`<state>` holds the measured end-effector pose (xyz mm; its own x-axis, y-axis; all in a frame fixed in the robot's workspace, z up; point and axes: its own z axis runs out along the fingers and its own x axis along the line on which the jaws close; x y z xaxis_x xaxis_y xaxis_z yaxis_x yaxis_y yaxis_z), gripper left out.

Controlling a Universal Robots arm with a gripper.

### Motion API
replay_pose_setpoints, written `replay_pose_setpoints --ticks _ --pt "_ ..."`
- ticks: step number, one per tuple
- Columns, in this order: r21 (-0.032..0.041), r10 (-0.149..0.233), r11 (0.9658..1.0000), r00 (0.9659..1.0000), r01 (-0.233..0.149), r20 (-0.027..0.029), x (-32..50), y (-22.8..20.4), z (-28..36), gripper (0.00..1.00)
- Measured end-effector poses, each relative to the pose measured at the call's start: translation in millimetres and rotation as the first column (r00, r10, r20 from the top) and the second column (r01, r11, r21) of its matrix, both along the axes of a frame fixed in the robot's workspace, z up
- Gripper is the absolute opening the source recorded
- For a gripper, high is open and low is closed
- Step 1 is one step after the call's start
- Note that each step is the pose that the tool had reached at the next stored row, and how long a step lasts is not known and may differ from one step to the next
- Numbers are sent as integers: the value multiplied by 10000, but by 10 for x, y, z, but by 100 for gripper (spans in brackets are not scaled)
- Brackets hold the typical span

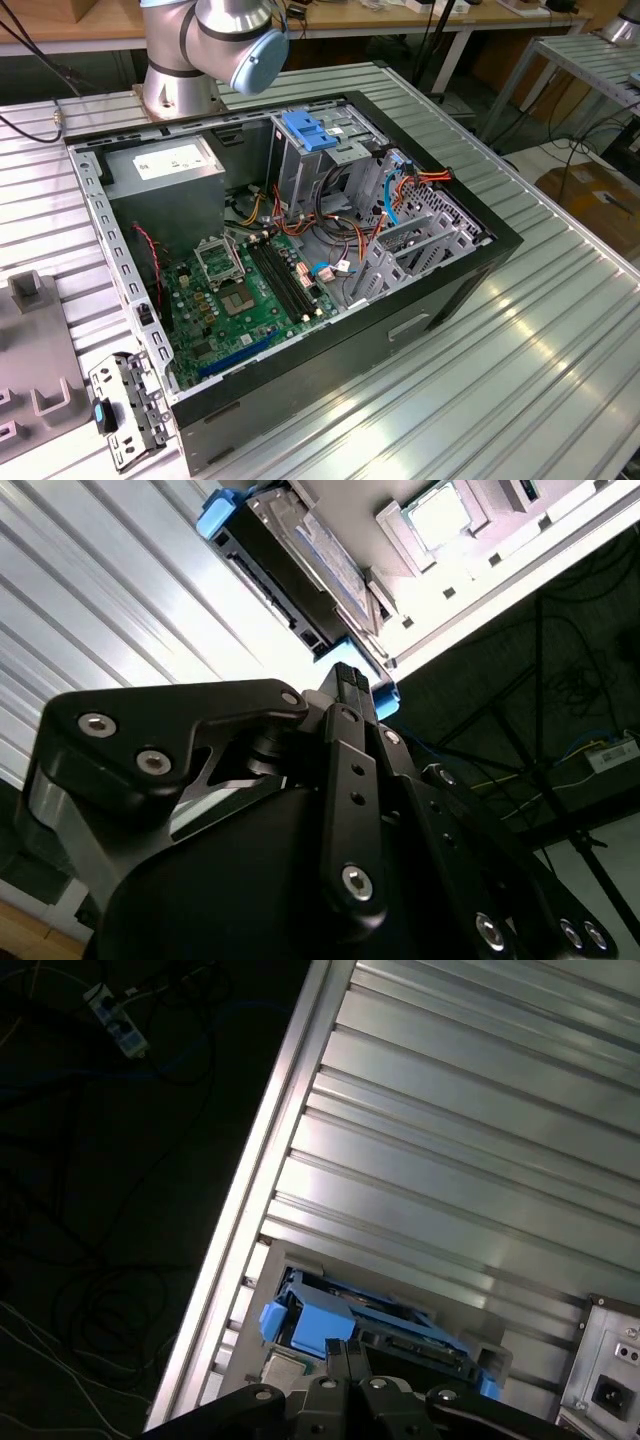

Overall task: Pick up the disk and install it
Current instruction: 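Pick up the disk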

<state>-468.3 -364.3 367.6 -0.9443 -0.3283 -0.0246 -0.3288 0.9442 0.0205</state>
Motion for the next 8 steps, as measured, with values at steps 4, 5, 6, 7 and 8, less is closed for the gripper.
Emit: replay_pose_setpoints --ticks 4,5,6,7,8 --pt "0 2 10000 10000 -2 1 0 0 0 11" --pt "1 2 10000 10000 -2 0 0 0 0 11" --pt "0 4 10000 10000 -4 1 0 0 0 11" --pt "0 65 10000 10000 -65 0 0 0 0 11" --pt "0 131 9999 9999 -131 0 0 0 0 11"
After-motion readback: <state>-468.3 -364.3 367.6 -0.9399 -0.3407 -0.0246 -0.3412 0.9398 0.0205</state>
